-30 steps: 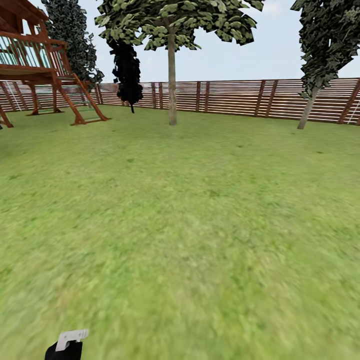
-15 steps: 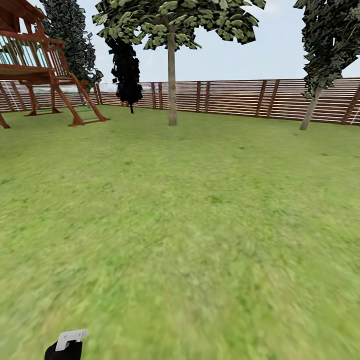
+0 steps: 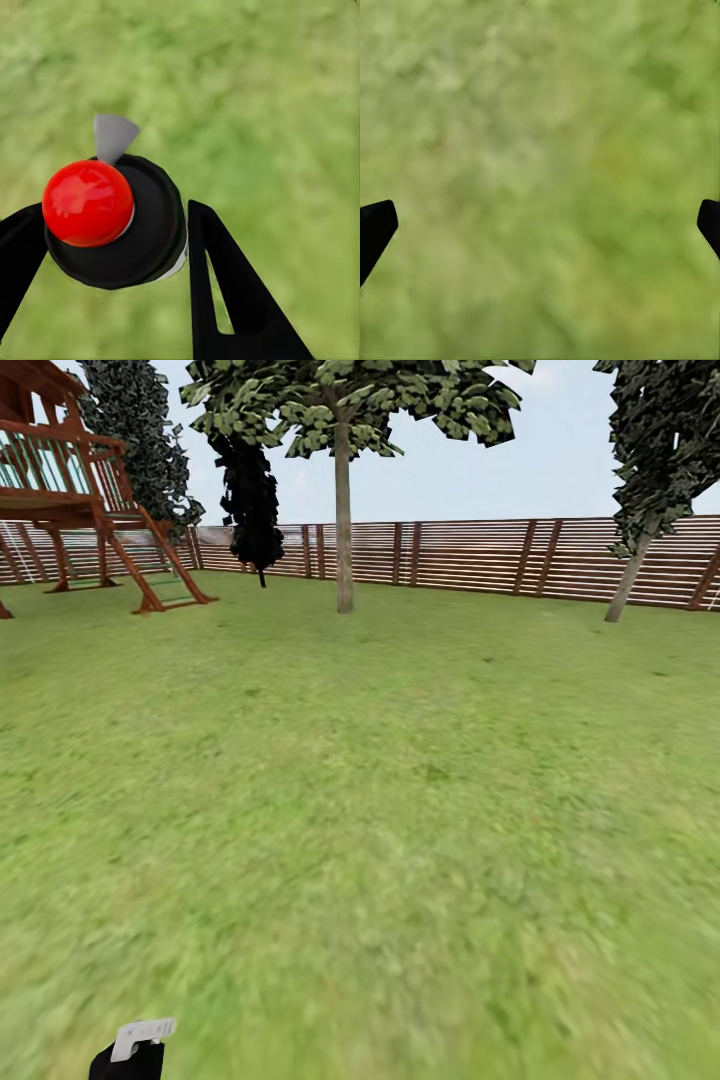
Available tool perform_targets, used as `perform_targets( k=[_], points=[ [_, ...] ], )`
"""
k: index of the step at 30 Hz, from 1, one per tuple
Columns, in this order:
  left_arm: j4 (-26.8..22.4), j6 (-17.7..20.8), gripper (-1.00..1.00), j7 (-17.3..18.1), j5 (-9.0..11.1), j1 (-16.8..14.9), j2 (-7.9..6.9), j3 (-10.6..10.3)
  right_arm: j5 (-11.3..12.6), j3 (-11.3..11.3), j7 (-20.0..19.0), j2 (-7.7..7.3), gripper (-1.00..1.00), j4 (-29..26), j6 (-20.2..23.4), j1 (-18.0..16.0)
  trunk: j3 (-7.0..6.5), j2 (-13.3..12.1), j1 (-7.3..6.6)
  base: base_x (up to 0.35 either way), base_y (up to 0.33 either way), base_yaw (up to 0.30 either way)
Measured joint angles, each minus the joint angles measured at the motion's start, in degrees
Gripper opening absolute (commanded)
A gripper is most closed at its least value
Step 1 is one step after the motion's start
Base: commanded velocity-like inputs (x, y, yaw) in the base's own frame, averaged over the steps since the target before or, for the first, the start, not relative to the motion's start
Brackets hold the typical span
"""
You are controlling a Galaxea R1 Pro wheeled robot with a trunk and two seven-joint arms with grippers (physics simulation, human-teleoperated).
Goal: In the garden, pick up the pesticide atomizer on the floor and spray pesticide onto both trees until each tree trunk is fully covered.
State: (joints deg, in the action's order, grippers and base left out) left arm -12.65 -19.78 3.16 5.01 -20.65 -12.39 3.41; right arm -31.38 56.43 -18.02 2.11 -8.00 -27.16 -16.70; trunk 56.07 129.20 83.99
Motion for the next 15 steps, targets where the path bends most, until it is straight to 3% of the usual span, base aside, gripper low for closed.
perform_targets(
  k=[15],
  points=[
    [0.0, 0.0, -1.00, 0.0, 0.0, 0.0, 0.00, 0.0, 0.0, 0.0, 0.0, 0.00, 1.00, 0.0, 0.0, 0.0, 0.00, 0.0, 0.00, 0.338, 0.000, 0.000]
  ],
)
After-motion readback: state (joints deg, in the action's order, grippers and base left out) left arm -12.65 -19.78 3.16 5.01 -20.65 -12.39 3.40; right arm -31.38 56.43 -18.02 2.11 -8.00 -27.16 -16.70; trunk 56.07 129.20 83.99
